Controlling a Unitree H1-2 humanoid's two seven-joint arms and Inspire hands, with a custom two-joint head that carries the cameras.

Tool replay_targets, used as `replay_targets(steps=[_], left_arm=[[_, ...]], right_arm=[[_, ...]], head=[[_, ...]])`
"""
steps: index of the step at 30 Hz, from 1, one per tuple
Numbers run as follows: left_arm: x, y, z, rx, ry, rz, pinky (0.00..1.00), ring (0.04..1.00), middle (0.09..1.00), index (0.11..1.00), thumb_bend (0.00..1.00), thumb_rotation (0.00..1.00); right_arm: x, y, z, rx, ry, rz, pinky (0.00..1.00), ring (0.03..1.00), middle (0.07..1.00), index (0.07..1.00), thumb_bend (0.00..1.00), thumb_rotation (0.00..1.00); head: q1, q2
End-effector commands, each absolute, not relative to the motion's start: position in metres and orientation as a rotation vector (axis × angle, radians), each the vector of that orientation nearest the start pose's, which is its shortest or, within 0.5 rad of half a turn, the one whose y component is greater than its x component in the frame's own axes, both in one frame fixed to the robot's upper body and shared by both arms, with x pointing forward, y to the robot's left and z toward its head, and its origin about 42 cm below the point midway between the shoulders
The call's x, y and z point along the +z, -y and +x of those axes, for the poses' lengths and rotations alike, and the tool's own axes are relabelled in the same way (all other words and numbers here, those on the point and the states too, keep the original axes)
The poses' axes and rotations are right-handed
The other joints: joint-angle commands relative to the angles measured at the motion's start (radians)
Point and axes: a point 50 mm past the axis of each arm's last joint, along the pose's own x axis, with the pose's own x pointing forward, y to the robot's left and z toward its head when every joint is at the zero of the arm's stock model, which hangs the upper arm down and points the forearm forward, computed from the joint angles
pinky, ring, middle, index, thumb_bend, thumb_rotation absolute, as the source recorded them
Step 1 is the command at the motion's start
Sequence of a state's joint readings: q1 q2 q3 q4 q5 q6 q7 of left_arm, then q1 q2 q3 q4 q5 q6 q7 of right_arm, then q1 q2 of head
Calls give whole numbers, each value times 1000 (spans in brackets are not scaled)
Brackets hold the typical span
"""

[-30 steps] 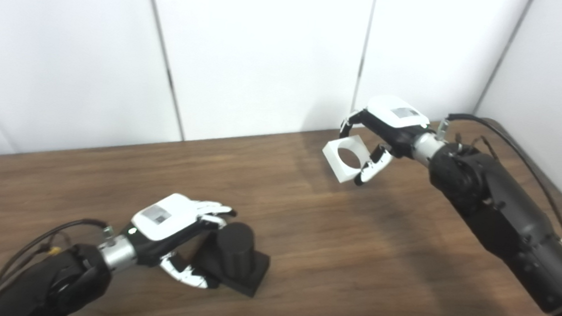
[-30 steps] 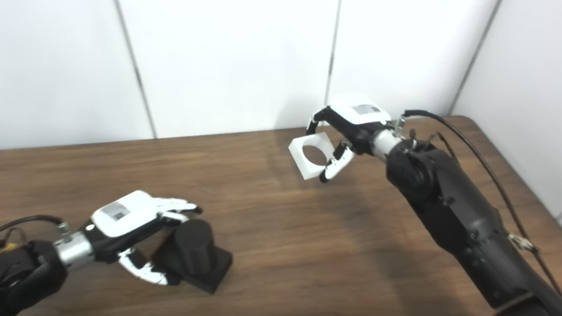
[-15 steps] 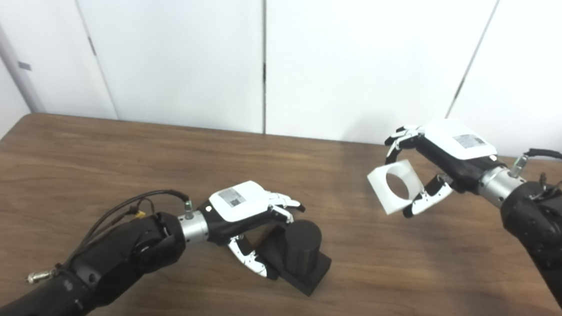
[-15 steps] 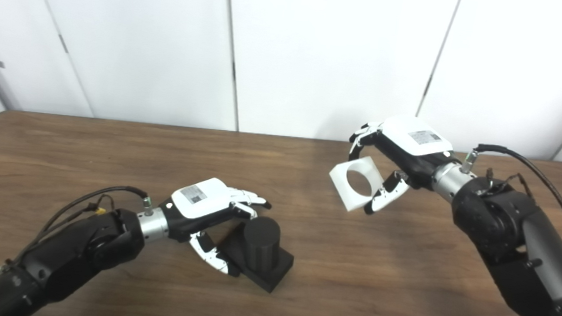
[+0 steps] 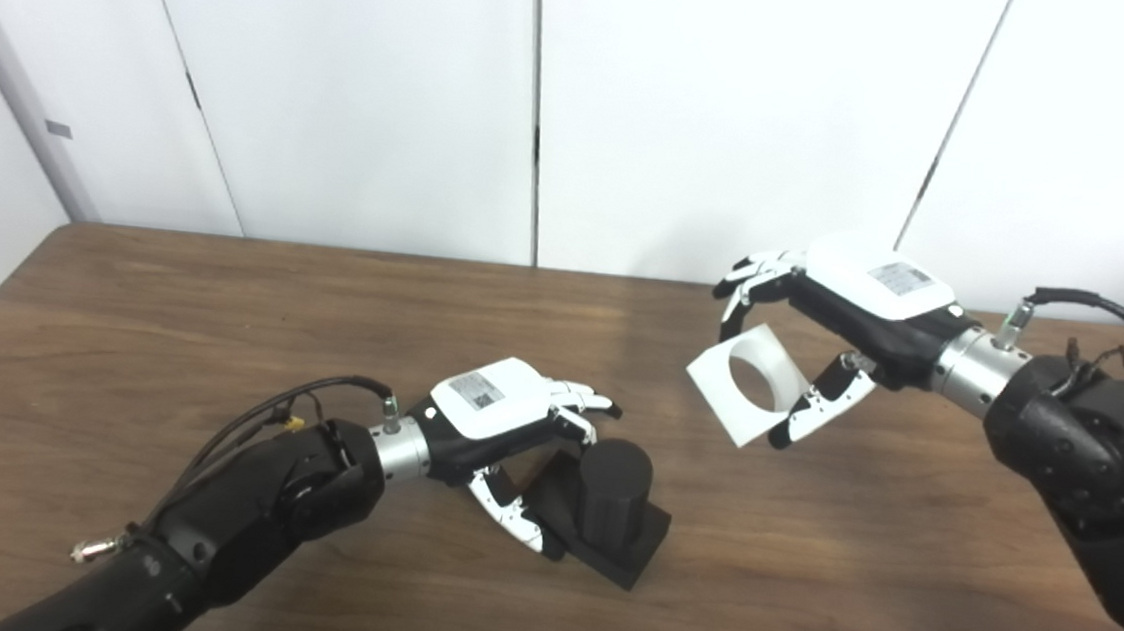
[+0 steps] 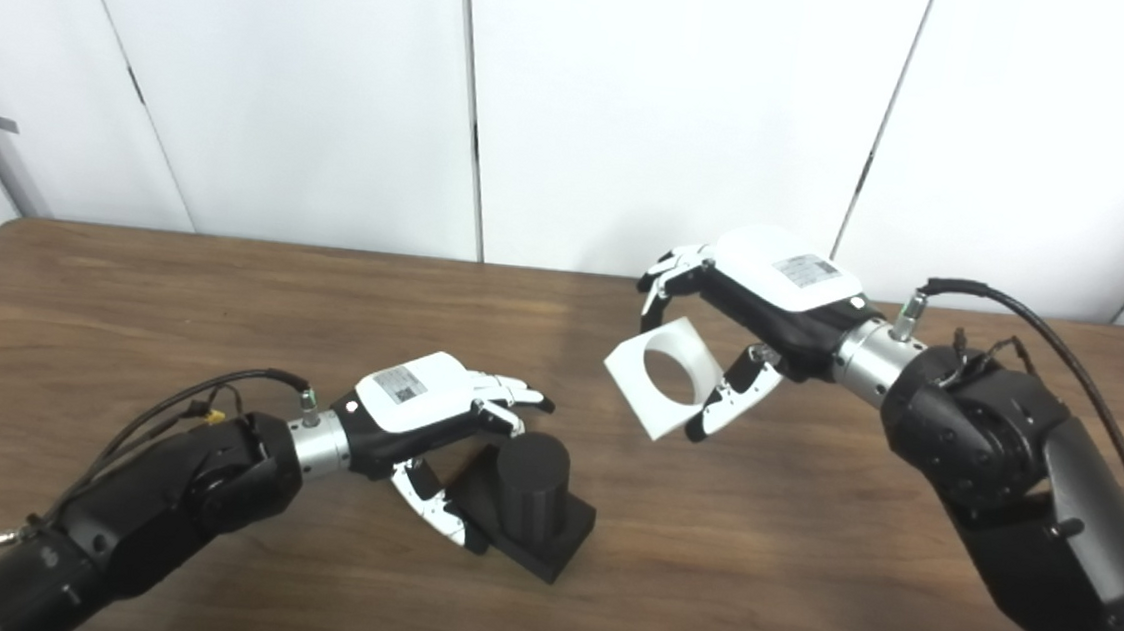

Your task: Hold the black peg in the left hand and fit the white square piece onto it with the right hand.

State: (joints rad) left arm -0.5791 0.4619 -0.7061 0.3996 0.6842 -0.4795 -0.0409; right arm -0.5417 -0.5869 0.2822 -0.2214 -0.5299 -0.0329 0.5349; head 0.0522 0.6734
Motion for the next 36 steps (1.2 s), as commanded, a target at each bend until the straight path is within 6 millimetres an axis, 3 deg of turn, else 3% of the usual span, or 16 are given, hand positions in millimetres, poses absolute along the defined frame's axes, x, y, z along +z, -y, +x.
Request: replay_targets(steps=[1,18,36], left_arm=[[108,-190,390,-1037,442,1425,785,903,916,622,898,229],[113,-185,389,-1037,445,1432,786,906,922,629,899,235],[115,-184,390,-1030,441,1424,791,904,921,626,905,232]], right_arm=[[338,234,379,587,595,-1319,853,872,804,479,520,134],[316,210,371,724,570,-1229,777,859,807,479,519,136],[300,186,371,764,585,-1177,813,864,805,479,519,136]], head=[[-7,0],[0,7],[6,10]])
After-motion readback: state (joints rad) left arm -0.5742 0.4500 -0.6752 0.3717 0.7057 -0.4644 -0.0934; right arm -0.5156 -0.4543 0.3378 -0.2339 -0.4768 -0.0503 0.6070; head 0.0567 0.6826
